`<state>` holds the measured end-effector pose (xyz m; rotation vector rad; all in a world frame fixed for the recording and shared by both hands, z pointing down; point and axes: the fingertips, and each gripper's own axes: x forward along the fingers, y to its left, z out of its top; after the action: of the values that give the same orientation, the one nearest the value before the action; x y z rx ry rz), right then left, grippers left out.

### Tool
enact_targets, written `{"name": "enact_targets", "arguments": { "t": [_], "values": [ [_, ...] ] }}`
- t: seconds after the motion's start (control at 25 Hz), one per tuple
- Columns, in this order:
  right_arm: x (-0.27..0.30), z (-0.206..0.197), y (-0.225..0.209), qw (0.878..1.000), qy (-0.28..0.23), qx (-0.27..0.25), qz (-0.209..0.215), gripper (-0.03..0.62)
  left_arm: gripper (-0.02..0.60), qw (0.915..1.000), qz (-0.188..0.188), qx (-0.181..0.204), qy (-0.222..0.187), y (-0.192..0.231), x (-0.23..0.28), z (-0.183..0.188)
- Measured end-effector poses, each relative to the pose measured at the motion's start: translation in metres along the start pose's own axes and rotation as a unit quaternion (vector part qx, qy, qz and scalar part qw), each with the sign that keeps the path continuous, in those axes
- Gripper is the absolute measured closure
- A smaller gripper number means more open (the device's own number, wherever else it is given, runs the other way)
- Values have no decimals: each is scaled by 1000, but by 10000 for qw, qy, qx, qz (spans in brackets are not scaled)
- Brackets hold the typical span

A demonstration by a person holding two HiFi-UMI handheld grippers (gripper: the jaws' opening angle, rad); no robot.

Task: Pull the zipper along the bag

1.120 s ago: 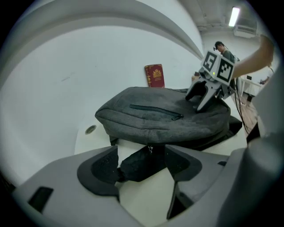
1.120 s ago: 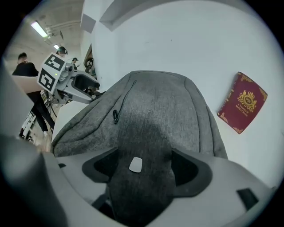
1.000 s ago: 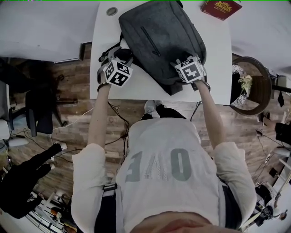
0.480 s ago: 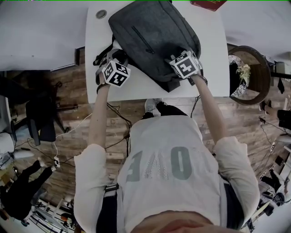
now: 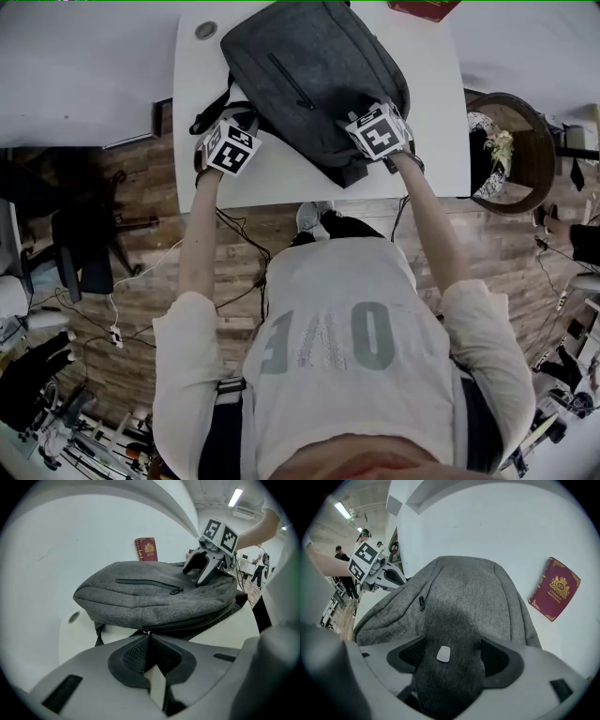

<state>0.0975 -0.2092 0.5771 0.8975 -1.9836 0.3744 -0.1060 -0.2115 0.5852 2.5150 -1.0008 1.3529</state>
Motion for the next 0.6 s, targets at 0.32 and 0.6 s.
{"name": "enact_targets", "arguments": {
  "t": [0.32, 0.6],
  "values": [
    [-1, 2, -1, 9999, -98, -77, -47, 218, 552, 9987, 181, 321, 363, 1, -2, -1],
    [-1, 2, -2, 9997, -143, -119, -145, 218, 552, 9976, 222, 427, 492, -7, -6, -1]
  ]
}}
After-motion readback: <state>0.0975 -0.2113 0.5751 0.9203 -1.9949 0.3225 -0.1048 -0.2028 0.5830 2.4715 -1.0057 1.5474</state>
